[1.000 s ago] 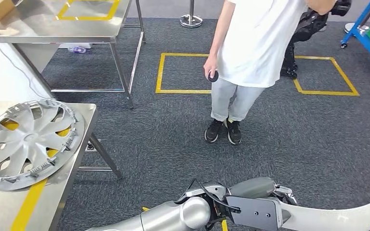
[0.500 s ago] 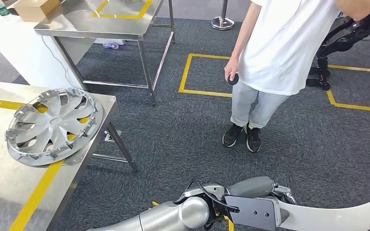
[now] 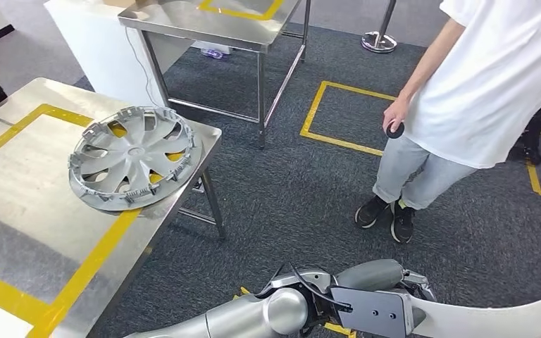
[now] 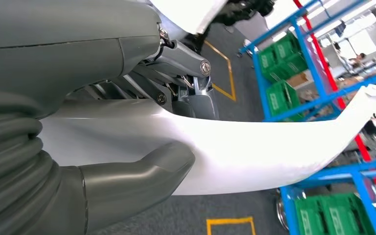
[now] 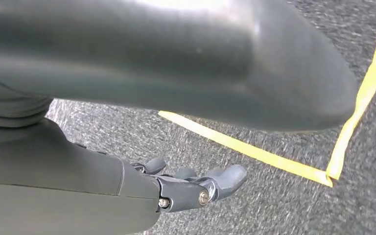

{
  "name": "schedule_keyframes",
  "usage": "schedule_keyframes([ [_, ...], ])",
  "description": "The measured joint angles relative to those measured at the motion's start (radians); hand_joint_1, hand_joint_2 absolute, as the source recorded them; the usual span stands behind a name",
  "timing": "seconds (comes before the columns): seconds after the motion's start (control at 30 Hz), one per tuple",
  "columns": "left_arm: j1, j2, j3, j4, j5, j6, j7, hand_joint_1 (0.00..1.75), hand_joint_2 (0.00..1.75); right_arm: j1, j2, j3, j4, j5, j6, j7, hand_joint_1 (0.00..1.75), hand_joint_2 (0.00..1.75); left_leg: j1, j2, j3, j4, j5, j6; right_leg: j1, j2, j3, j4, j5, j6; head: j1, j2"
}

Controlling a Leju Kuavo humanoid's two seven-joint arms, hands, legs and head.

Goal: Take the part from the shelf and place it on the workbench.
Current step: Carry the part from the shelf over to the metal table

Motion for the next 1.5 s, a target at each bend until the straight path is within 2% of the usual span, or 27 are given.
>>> schedule_keyframes([
  [0.03, 0.002, 0.001, 0.0, 0.001, -0.002, 0.0, 0.0, 1.75, 1.75, 0.002, 0.0, 0.0, 0.0, 0.0, 0.0, 0.0, 0.0, 0.0, 0.0, -0.013, -0.001, 0.002, 0.0, 0.0, -0.001, 0.003, -0.019, 0.031, -0.002, 0.002, 0.0, 0.0],
  [0.07, 0.003, 0.002, 0.0, 0.002, -0.004, 0.0, 0.0, 1.75, 1.75, 0.004, 0.0, 0.0, 0.0, -0.001, 0.0, 0.0, 0.0, 0.0, 0.001, -0.027, -0.001, 0.005, -0.001, -0.001, -0.002, 0.004, -0.022, 0.028, 0.014, 0.003, 0.0, 0.0],
  [0.13, 0.004, 0.002, 0.0, 0.002, -0.007, -0.001, 0.0, 1.75, 1.75, 0.004, -0.001, 0.0, 0.0, -0.002, 0.0, -0.001, 0.0, 0.0, 0.005, -0.053, -0.002, 0.013, -0.004, -0.007, -0.007, 0.019, 0.023, -0.078, 0.084, 0.006, 0.001, 0.0],
  [0.2, 0.003, 0.001, 0.0, 0.001, -0.007, -0.001, 0.0, 1.75, 1.75, 0.003, -0.002, 0.0, 0.0, -0.002, 0.0, -0.002, 0.0, 0.0, 0.006, -0.075, -0.007, 0.023, -0.007, -0.019, -0.01, 0.056, 0.076, -0.19, 0.125, 0.006, 0.002, 0.0],
  [0.27, 0.003, 0.002, 0.0, 0.001, -0.007, -0.001, 0.0, 1.75, 1.75, 0.003, -0.002, 0.0, 0.0, -0.002, 0.001, -0.003, 0.0, 0.0, 0.006, -0.092, -0.015, 0.023, -0.005, -0.033, -0.007, 0.069, 0.089, -0.221, 0.126, -0.004, 0.004, 0.0],
  [0.33, 0.003, 0.003, 0.0, 0.001, -0.006, -0.001, -0.001, 1.75, 1.75, 0.002, -0.002, 0.0, 0.0, -0.002, 0.0, -0.003, 0.0, 0.0, 0.008, -0.099, -0.02, 0.022, -0.003, -0.045, -0.007, 0.049, 0.089, -0.225, 0.131, -0.02, 0.003, 0.0],
  [0.4, 0.003, 0.003, 0.0, 0.0, -0.005, -0.001, -0.003, 1.75, 1.75, 0.002, -0.002, 0.0, 0.0, 0.0, -0.001, -0.003, 0.0, 0.0, 0.006, -0.06, -0.04, 0.062, -0.031, -0.054, -0.009, 0.028, 0.09, -0.229, 0.134, -0.035, -0.004, 0.0],
  [0.47, 0.003, 0.003, 0.0, -0.002, -0.002, -0.001, -0.006, 1.75, 1.75, 0.004, -0.003, 0.0, 0.0, 0.003, -0.001, -0.004, 0.0, 0.0, 0.006, -0.006, -0.094, 0.18, -0.098, -0.059, -0.005, 0.002, 0.09, -0.23, 0.132, -0.045, -0.012, 0.0],
  [0.53, 0.004, 0.005, 0.0, -0.001, 0.0, -0.001, -0.008, 1.75, 1.75, 0.007, -0.004, 0.0, 0.0, 0.006, -0.001, -0.004, 0.0, 0.0, 0.007, 0.011, -0.147, 0.294, -0.143, -0.062, -0.001, -0.027, 0.09, -0.23, 0.13, -0.048, -0.012, 0.0],
  [0.57, 0.005, 0.005, 0.0, -0.001, 0.0, -0.001, -0.007, 1.75, 1.75, 0.007, -0.005, 0.001, 0.0, 0.008, 0.0, -0.005, 0.0, 0.0, 0.008, 0.013, -0.15, 0.305, -0.138, -0.061, -0.001, -0.04, 0.09, -0.23, 0.13, -0.048, -0.012, 0.0],
  [0.6, 0.006, 0.006, 0.0, -0.001, 0.0, 0.0, -0.007, 1.75, 1.75, 0.005, -0.005, 0.002, 0.0, 0.009, 0.002, -0.005, 0.0, 0.0, 0.008, 0.017, -0.133, 0.275, -0.116, -0.06, 0.0, -0.053, 0.091, -0.23, 0.129, -0.048, -0.013, 0.0],
  [0.63, 0.006, 0.006, 0.0, -0.001, -0.001, 0.001, -0.006, 1.75, 1.75, 0.004, -0.005, 0.003, 0.0, 0.012, 0.004, -0.006, 0.0, 0.0, 0.007, 0.028, -0.097, 0.21, -0.082, -0.056, 0.001, -0.064, 0.094, -0.23, 0.128, -0.047, -0.013, 0.0],
  [0.7, 0.005, 0.005, 0.0, 0.0, -0.007, 0.006, -0.006, 1.75, 1.75, 0.0, -0.003, 0.008, 0.0, 0.018, 0.01, -0.006, 0.0, 0.0, 0.0, 0.07, -0.024, 0.073, -0.034, -0.045, 0.004, -0.084, 0.099, -0.229, 0.124, -0.041, -0.012, 0.0],
  [0.77, 0.005, 0.004, 0.001, 0.001, -0.016, 0.012, -0.006, 1.75, 1.75, -0.005, 0.0, 0.015, 0.0, 0.029, 0.016, -0.004, 0.0, 0.0, -0.007, 0.088, 0.0, 0.019, -0.024, -0.035, 0.008, -0.099, 0.102, -0.23, 0.123, -0.031, -0.011, 0.0],
  [0.83, 0.006, 0.004, 0.004, 0.002, -0.025, 0.017, -0.006, 1.75, 1.75, -0.011, 0.004, 0.027, 0.0, 0.047, 0.019, 0.001, 0.0, 0.0, -0.007, 0.065, -0.001, 0.013, -0.017, -0.025, 0.006, -0.109, 0.107, -0.231, 0.121, -0.019, -0.011, 0.0],
  [0.9, 0.007, 0.003, 0.009, 0.004, -0.029, 0.019, -0.006, 1.75, 1.75, -0.015, 0.008, 0.041, 0.0, 0.063, 0.022, 0.008, 0.0, 0.0, 0.0, 0.044, 0.004, 0.003, -0.008, -0.013, 0.001, -0.072, 0.099, -0.204, 0.099, -0.008, -0.01, 0.0],
  [0.97, 0.007, 0.003, 0.011, 0.005, -0.031, 0.018, -0.005, 1.75, 1.75, -0.013, 0.008, 0.048, 0.0, 0.068, 0.021, 0.02, 0.0, 0.0, 0.005, 0.023, 0.007, -0.002, -0.002, -0.006, -0.002, -0.015, 0.052, -0.104, 0.045, 0.0, -0.005, 0.0],
  [1.03, 0.013, 0.004, 0.011, 0.006, -0.033, 0.013, 0.001, 1.75, 1.75, -0.005, 0.007, 0.05, 0.0, 0.065, 0.013, 0.028, 0.0, 0.0, 0.006, -0.004, 0.005, 0.0, -0.001, -0.005, -0.003, 0.002, -0.009, 0.013, 0.003, 0.005, -0.002, 0.0],
  [1.07, 0.017, 0.005, 0.011, 0.007, -0.034, 0.007, 0.005, 1.75, 1.75, -0.001, 0.005, 0.05, 0.0, 0.06, 0.008, 0.027, 0.0, 0.0, 0.007, -0.019, 0.004, 0.002, -0.002, -0.005, -0.004, 0.004, -0.023, 0.034, 0.008, 0.006, -0.001, 0.0],
  [1.1, 0.021, 0.005, 0.011, 0.007, -0.035, 0.001, 0.008, 1.75, 1.75, 0.003, 0.003, 0.05, 0.0, 0.054, 0.004, 0.022, 0.0, 0.0, 0.008, -0.034, 0.004, 0.005, -0.003, -0.007, -0.005, 0.005, -0.019, 0.016, 0.032, 0.007, -0.001, 0.0],
  [1.13, 0.024, 0.006, 0.011, 0.007, -0.036, -0.005, 0.01, 1.75, 1.75, 0.005, 0.001, 0.05, 0.0, 0.048, 0.002, 0.017, 0.0, 0.0, 0.01, -0.048, 0.004, 0.009, -0.004, -0.009, -0.007, 0.011, 0.003, -0.038, 0.069, 0.008, -0.001, 0.0],
  [1.2, 0.025, 0.006, 0.011, 0.006, -0.039, -0.009, 0.01, 1.75, 1.75, 0.008, -0.003, 0.05, 0.0, 0.041, -0.001, 0.011, 0.0, 0.0, 0.012, -0.072, 0.0, 0.019, -0.009, -0.02, -0.013, 0.05, 0.06, -0.166, 0.124, 0.01, 0.0, 0.0],
  [1.27, 0.025, 0.006, 0.011, 0.004, -0.039, -0.013, 0.01, 1.75, 1.75, 0.008, -0.004, 0.05, 0.0, 0.037, -0.003, 0.013, 0.0, 0.0, 0.012, -0.09, -0.007, 0.024, -0.011, -0.034, -0.014, 0.077, 0.083, -0.223, 0.135, 0.005, 0.002, 0.0],
  [1.33, 0.025, 0.008, 0.011, 0.002, -0.034, -0.018, 0.01, 1.75, 1.75, 0.009, -0.004, 0.049, 0.0, 0.029, -0.004, 0.012, 0.0, 0.0, 0.012, -0.103, -0.014, 0.02, -0.007, -0.048, -0.011, 0.061, 0.082, -0.225, 0.137, -0.009, 0.001, 0.0],
  [1.4, 0.024, 0.009, 0.011, 0.001, -0.029, -0.018, 0.01, 1.75, 1.75, 0.01, -0.002, 0.049, 0.0, 0.027, 0.001, 0.007, 0.0, 0.0, 0.012, -0.066, -0.026, 0.043, -0.024, -0.057, -0.012, 0.04, 0.083, -0.229, 0.14, -0.026, -0.003, 0.0],
  [1.47, 0.024, 0.009, 0.011, 0.002, -0.026, -0.018, 0.008, 1.75, 1.75, 0.014, 0.0, 0.049, 0.0, 0.031, 0.004, 0.005, 0.0, 0.0, 0.013, -0.008, -0.07, 0.139, -0.082, -0.065, -0.01, 0.015, 0.084, -0.231, 0.139, -0.038, -0.01, 0.0],
  [1.5, 0.024, 0.01, 0.011, 0.002, -0.026, -0.017, 0.008, 1.75, 1.75, 0.017, 0.0, 0.049, 0.0, 0.032, 0.005, 0.006, 0.0, 0.0, 0.013, 0.007, -0.103, 0.21, -0.116, -0.068, -0.008, 0.0, 0.084, -0.231, 0.138, -0.041, -0.012, 0.0],
])
